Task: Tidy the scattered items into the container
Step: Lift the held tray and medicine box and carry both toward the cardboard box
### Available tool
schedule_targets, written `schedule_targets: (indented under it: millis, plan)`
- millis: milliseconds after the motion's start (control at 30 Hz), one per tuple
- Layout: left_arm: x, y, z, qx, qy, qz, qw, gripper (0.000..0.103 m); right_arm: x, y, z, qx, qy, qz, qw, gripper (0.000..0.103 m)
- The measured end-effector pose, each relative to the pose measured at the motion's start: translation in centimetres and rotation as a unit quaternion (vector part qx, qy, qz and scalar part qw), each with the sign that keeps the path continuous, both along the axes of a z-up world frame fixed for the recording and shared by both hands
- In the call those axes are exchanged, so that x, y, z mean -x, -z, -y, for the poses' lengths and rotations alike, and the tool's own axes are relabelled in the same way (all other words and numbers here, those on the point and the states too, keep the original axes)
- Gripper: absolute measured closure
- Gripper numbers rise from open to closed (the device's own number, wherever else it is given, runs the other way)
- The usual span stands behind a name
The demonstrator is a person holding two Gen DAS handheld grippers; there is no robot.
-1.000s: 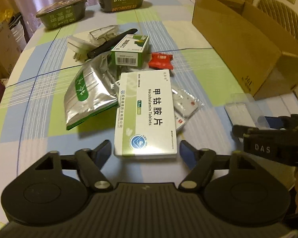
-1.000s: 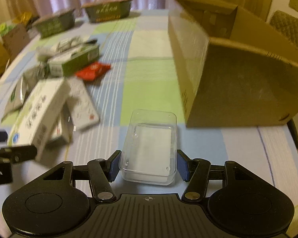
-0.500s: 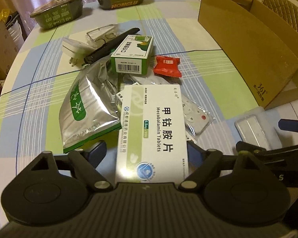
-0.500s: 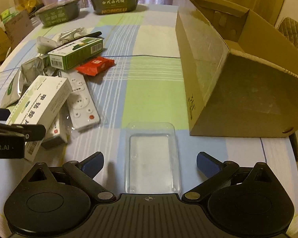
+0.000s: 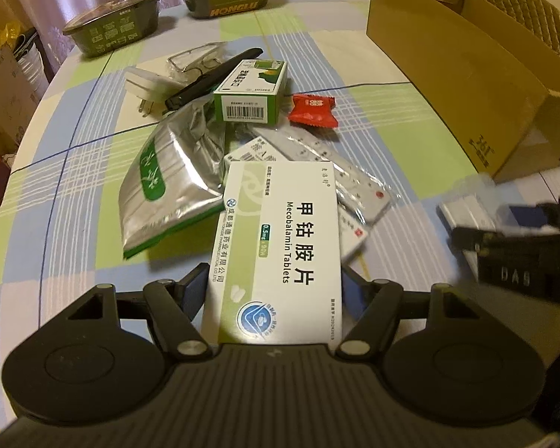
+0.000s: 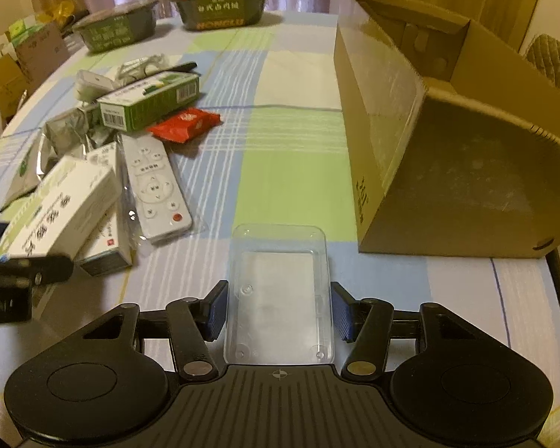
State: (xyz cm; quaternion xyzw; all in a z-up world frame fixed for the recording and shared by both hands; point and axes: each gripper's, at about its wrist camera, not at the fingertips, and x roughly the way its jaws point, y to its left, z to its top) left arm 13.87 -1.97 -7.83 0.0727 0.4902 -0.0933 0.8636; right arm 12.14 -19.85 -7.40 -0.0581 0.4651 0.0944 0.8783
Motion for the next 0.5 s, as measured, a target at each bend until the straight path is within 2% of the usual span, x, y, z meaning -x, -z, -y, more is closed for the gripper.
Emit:
schedule_targets:
  millis: [267,500]
  plan:
    - [2.2,-1.8,-0.5,0.004,0.004,0.014,0.9999,0.036,1.7,-1.9,-0.2,-0.008,-0.008,0.028,1.000,0.045]
    - [2.7,-2.5,-0.8,0.007,0.009,0.017,0.9998,0.036,2.7,-2.1,0.2,-0.011,-0.007,0.029,1.000,0.045]
